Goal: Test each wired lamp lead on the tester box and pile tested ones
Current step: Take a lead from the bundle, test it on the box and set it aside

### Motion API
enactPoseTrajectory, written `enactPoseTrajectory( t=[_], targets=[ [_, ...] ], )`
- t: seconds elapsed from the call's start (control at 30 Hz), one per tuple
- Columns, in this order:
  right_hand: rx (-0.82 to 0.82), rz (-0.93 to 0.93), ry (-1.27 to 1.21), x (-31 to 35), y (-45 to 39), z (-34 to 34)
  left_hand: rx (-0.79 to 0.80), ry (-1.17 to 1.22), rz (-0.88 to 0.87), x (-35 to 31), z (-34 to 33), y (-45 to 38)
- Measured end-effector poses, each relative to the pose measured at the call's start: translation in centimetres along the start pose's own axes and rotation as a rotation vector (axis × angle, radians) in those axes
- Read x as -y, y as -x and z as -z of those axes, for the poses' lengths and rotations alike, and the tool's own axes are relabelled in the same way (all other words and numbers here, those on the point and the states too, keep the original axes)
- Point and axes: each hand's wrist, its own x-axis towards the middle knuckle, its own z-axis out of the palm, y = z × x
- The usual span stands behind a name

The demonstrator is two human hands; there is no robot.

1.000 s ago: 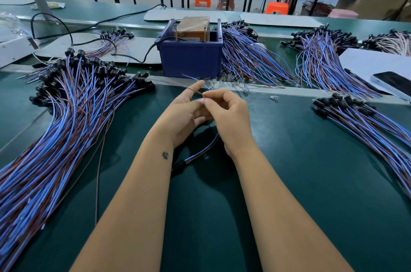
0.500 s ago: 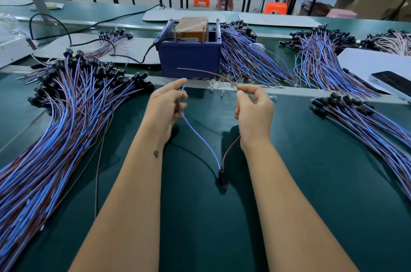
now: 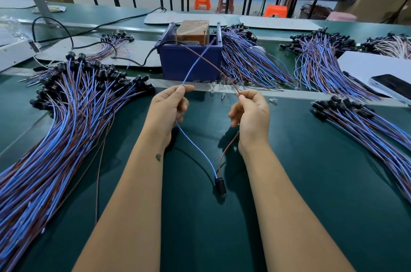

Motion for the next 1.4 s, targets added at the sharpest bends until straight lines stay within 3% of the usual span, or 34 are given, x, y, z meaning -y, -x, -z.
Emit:
enactPoseTrajectory(
  t=[0.23,0.87,1.4],
  targets=[
    [0.005,-0.010,0.033,-0.20,0.09,-0.25,-0.199,0.004,0.060,0.31,-0.02,-0.59],
    [0.000,-0.035,0.028,-0.32,0.12,-0.34,-0.326,-0.097,-0.044,0.65,0.07,-0.41],
    [-0.001,-0.037,0.036,-0.48,-0.11,-0.41,-0.349,-0.086,-0.013,0.45,0.09,-0.55]
  ],
)
